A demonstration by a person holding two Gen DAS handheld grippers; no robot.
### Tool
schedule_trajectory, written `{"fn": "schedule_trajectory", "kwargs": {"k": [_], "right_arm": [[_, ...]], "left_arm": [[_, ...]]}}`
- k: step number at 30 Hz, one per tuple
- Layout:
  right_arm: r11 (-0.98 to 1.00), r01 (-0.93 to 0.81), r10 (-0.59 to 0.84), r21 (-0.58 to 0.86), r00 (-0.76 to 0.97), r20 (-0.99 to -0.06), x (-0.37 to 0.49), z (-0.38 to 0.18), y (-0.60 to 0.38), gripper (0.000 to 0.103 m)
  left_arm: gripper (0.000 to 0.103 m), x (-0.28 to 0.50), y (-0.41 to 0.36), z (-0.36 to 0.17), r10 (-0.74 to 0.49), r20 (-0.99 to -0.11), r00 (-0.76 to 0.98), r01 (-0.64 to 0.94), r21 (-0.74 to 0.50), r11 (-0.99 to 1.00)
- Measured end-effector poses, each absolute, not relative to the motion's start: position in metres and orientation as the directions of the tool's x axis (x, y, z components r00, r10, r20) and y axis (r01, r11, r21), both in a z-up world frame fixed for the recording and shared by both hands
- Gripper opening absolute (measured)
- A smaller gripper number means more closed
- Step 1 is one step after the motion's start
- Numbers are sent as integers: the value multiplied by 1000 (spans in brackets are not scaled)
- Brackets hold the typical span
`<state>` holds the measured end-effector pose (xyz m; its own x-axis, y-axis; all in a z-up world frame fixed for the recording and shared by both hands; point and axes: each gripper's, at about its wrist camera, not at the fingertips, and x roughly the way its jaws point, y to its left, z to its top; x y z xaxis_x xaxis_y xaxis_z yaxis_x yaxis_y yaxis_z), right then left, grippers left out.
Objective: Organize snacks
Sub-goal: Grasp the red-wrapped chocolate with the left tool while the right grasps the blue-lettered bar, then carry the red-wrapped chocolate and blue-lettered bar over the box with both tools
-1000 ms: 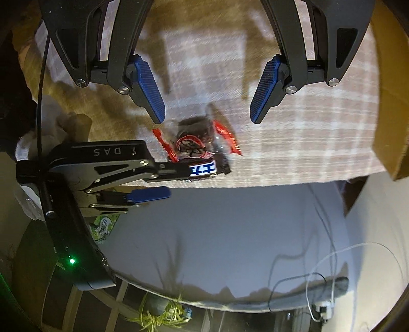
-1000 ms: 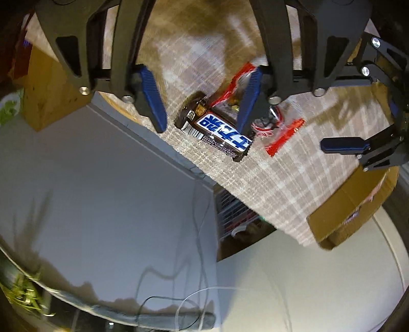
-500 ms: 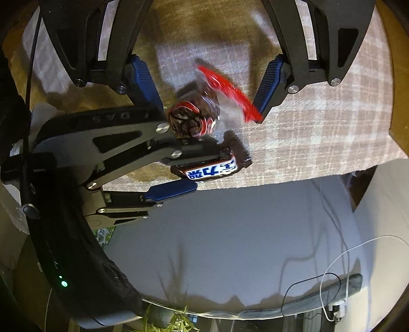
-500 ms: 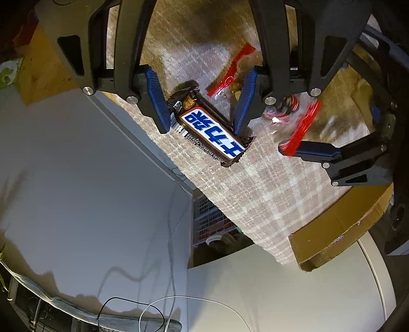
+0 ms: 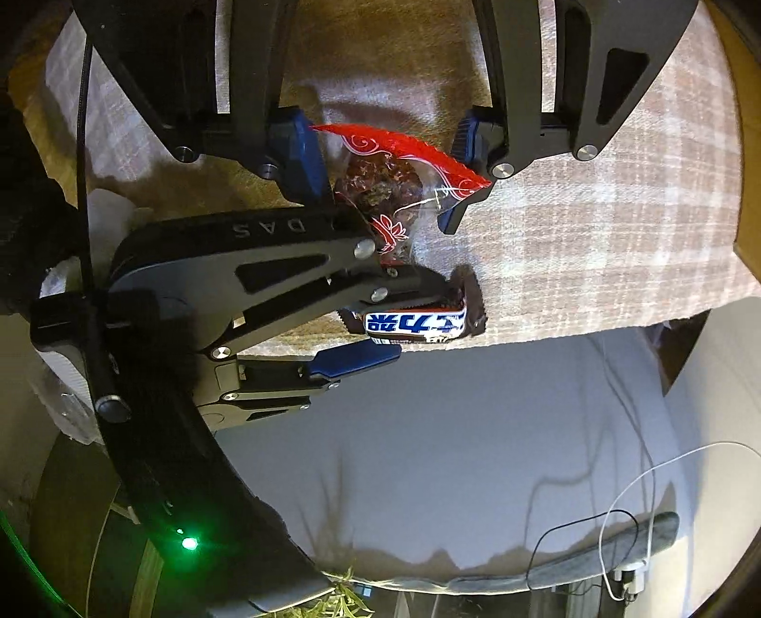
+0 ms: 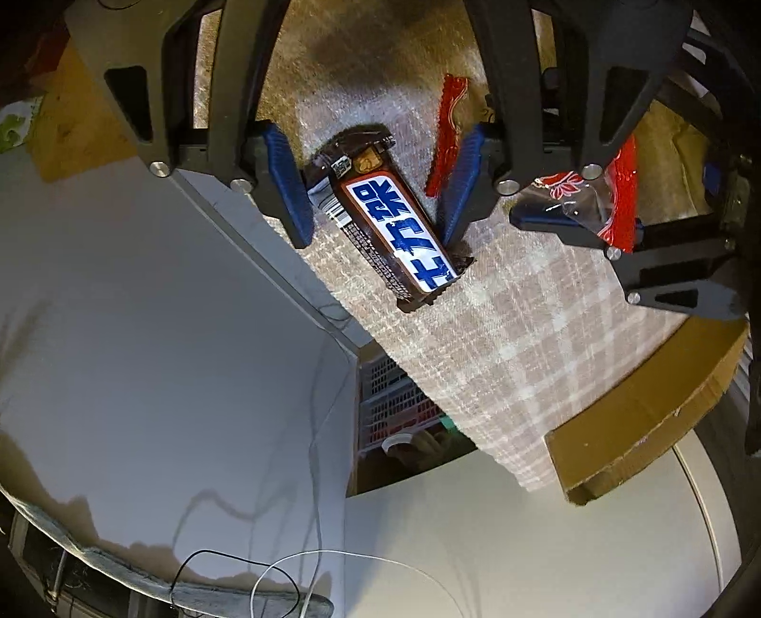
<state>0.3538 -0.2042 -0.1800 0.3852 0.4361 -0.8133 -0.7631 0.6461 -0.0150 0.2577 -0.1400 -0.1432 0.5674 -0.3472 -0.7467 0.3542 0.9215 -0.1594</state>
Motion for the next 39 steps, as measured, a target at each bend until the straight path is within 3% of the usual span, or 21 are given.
{"fn": "schedule_trajectory", "kwargs": {"k": [3, 7, 9, 18, 21, 39], "right_arm": [[652, -757, 426, -32, 401, -811, 350, -180, -205, 43], [675, -737, 421, -21, 408, -810, 341, -179, -210, 40], [683, -730, 415, -23, 414, -810, 335, -178, -212, 32], [743, -668, 424, 37, 427, -799, 311, -174, -223, 31], [765, -641, 432, 64, 436, -790, 303, -172, -231, 31], [796, -597, 480, 101, 520, -707, 224, -113, -237, 31]], "left_arm": [[42, 255, -141, -142, -345, -745, 571, 354, -155, 922], [42, 250, -137, -141, -345, -746, 569, 353, -157, 922], [41, 249, -133, -140, -339, -745, 575, 350, -151, 924], [39, 229, -119, -134, -338, -738, 585, 336, -158, 928], [32, 223, -109, -127, -338, -730, 594, 330, -162, 930], [31, 165, -57, -82, -323, -649, 689, 272, -182, 945]]}}
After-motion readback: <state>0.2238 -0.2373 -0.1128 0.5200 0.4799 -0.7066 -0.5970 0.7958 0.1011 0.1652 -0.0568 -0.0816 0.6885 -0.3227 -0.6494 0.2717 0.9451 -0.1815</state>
